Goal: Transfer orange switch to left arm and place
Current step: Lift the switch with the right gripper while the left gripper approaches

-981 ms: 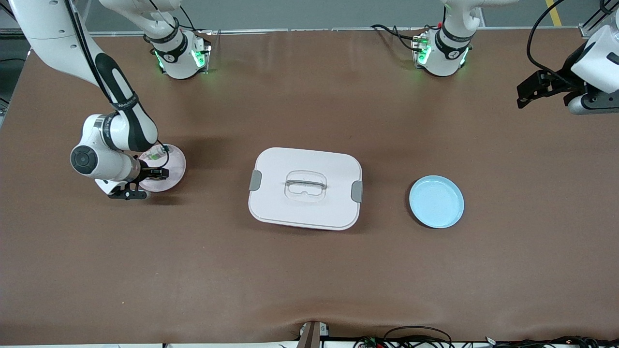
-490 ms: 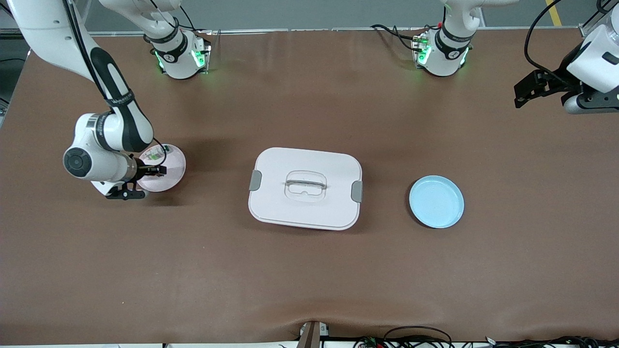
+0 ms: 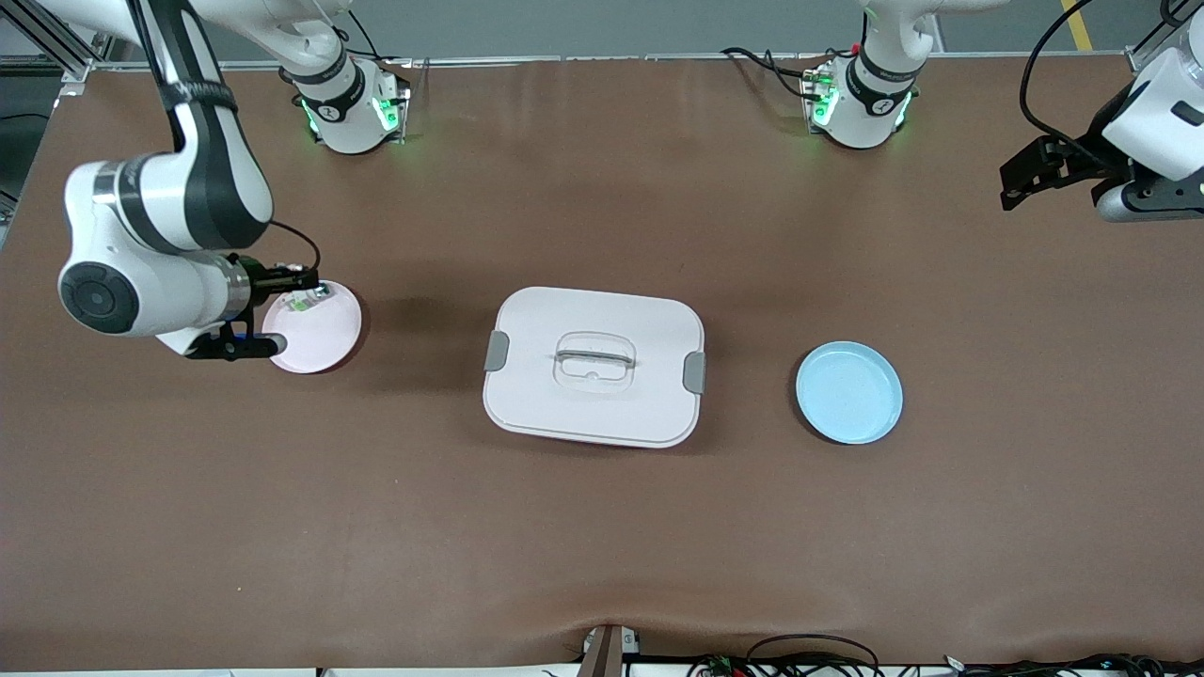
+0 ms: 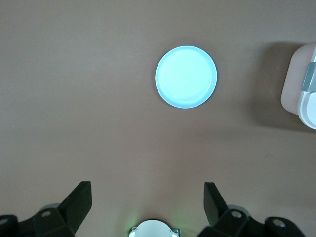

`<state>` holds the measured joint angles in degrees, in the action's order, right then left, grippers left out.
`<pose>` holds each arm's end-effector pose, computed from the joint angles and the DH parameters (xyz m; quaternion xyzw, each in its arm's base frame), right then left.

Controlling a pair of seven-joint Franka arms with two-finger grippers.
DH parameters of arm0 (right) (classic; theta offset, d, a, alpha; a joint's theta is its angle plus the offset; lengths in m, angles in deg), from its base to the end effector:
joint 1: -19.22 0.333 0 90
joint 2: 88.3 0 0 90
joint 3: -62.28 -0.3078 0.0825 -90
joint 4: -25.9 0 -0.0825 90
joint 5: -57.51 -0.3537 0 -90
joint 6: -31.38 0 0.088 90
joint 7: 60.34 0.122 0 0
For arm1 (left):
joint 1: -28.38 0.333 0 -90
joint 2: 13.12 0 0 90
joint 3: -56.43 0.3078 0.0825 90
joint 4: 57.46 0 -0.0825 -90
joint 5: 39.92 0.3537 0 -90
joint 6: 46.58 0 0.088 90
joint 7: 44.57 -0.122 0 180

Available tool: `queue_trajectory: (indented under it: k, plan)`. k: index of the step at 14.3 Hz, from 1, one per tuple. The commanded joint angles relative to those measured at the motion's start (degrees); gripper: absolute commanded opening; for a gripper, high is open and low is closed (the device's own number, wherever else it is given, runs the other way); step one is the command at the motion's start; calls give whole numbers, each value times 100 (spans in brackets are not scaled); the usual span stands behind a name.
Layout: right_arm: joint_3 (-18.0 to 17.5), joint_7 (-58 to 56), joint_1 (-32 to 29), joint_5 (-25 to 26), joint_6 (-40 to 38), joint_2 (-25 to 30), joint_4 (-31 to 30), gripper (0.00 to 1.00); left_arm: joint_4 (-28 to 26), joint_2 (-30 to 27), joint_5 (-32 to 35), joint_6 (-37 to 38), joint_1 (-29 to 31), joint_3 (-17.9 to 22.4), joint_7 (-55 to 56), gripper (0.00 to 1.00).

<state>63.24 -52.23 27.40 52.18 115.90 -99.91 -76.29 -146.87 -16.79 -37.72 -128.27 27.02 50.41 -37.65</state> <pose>0.5113 0.0773 0.4017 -0.9665 0.0152 0.2561 0.0102 0.4849 -0.0595 0.6260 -0.9991 0.0017 0.0324 0.0267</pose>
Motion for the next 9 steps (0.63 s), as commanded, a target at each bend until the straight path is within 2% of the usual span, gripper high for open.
queue_trajectory:
  k: [1,3,7,9]
  plan:
    - [1,986,314,-564,-672,-122,847,36,-68,-64,-9,-58,22,-57,38,100]
    - [1,2075,815,-819,-708,-148,1217,36,-68,-64,-9,-58,13,-65,46,100]
    - [9,3694,1265,-2074,-638,-183,1595,36,-86,6,-27,-400,-4,-293,353,100]
    - [9,4240,1335,-2733,-455,-253,1789,36,-77,50,-70,-672,4,-547,721,100]
